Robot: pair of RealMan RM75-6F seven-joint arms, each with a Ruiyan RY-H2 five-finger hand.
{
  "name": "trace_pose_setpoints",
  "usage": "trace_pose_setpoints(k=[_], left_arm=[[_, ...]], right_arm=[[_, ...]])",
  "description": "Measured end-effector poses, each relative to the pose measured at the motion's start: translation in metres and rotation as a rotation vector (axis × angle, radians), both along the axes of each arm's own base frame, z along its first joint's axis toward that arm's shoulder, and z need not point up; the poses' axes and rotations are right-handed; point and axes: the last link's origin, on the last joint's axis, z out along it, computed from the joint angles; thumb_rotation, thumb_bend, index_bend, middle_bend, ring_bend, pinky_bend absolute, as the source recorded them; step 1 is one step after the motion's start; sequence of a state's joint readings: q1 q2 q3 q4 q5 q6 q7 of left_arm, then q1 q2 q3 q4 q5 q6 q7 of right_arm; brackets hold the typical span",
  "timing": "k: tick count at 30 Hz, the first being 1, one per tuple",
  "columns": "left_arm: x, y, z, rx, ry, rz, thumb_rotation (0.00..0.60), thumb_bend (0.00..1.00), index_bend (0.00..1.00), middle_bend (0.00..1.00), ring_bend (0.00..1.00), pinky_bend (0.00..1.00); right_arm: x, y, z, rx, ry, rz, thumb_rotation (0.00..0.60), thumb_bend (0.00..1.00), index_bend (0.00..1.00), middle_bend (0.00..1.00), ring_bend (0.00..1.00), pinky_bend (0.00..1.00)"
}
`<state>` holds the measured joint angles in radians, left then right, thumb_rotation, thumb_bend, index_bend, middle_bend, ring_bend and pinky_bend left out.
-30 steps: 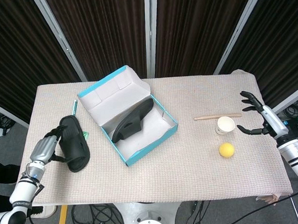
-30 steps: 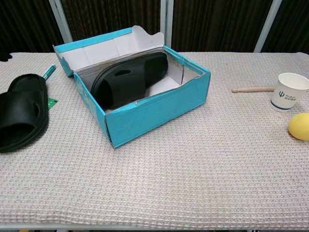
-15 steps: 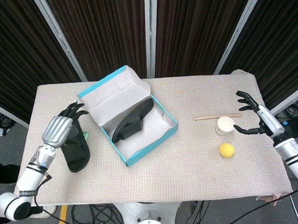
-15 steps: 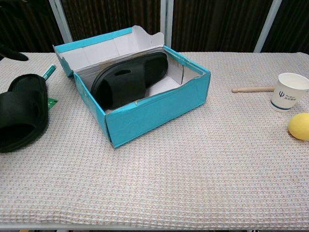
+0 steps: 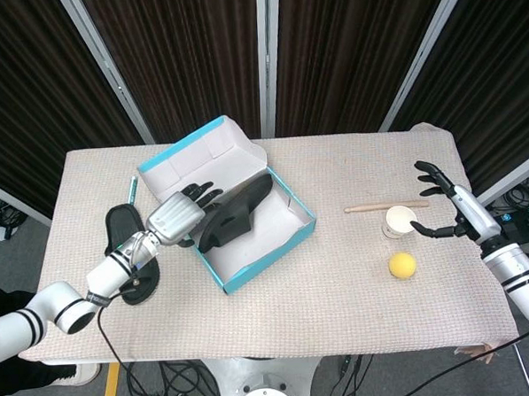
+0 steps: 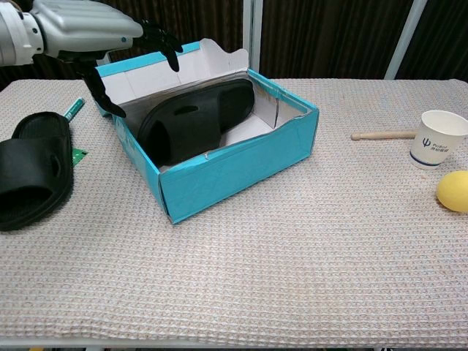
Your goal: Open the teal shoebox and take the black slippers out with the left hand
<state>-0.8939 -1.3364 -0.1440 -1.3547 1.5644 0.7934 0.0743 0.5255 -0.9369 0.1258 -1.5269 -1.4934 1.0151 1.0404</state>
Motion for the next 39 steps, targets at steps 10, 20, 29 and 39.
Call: trace_pose_setpoints(k=[10,20,29,39], left_arm=[[0.015,0.003,-0.031,0.022,0.168,-0.139,0.6,0.12,0.2,0.05,0.0,0.16],[0.034,0.005,-0.052,0.059,0.26,-0.192,0.6,0.12,0.12,0.0,0.0,0.15],[0.053,0.004,-0.061,0.103,0.325,-0.239,0.6,0.12,0.11,0.0,0.0,0.14],[0.071,-0.009,-0.067,0.097,0.347,-0.194,0.6,0.12,0.11,0.0,0.0,0.14]], right_arm=[[0.0,0.001,0.0,-0.001,0.004,-0.003,0.6,0.17,0.0,0.04,0.11,0.24],[0.0,0.001,0.002,-0.004,-0.001,-0.003,0.6,0.17,0.0,0.04,0.11,0.24],[-0.004,0.003,0.004,-0.011,-0.007,-0.009,0.6,0.18,0.0,0.04,0.11,0.24],[-0.007,0.004,0.005,-0.012,-0.012,-0.012,0.6,0.17,0.0,0.04,0.11,0.24]])
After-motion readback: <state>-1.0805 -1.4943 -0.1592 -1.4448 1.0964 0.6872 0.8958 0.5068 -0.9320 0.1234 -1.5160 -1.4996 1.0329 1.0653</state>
